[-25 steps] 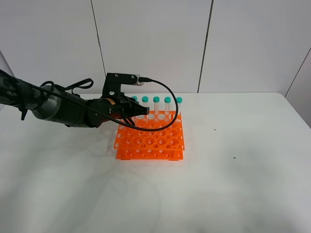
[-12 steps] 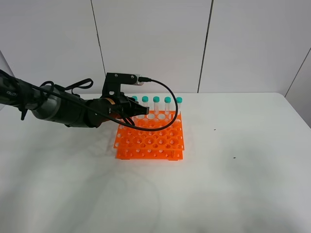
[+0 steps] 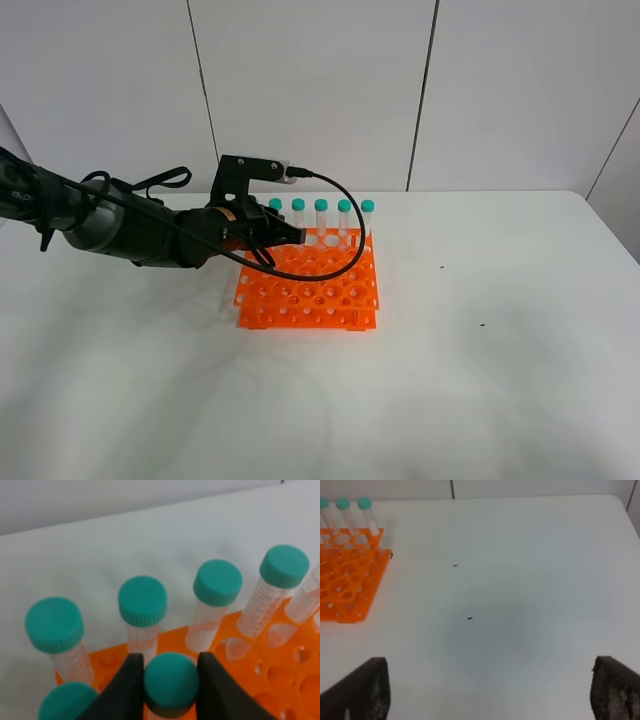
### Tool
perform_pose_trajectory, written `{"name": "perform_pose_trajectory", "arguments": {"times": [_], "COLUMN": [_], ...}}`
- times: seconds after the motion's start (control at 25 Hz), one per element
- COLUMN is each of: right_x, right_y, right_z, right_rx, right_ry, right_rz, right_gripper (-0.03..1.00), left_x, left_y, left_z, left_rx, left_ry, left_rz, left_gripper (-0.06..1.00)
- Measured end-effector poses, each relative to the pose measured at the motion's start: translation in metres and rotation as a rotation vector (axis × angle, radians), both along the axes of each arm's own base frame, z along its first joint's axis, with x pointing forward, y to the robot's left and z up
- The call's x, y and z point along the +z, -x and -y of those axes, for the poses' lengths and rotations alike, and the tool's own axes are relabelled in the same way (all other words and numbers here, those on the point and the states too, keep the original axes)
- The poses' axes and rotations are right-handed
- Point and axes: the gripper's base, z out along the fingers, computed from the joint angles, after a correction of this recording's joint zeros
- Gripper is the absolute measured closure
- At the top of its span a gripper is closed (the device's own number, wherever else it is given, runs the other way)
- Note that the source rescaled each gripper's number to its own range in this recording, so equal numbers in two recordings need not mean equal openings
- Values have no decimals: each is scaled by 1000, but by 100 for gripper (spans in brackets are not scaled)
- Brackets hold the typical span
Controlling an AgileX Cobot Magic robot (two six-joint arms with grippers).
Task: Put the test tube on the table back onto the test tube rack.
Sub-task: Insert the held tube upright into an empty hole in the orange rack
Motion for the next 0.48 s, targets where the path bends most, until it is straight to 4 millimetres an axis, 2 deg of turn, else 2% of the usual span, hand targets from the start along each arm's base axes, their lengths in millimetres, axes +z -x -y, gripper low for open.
{"name": "perform_pose_trajectory", "arguments": {"times": [0.48], "right_x": [0], "right_y": [0], "right_z": [0], "right_rx": [1], "right_ry": [-1], "right_rz": [0], "right_gripper": [3], "left_x": [-2], "left_y": [2], "left_z": [-2], "left_rx": [2], "left_ry": [-5], "left_rz": [19], "left_gripper": [94]}}
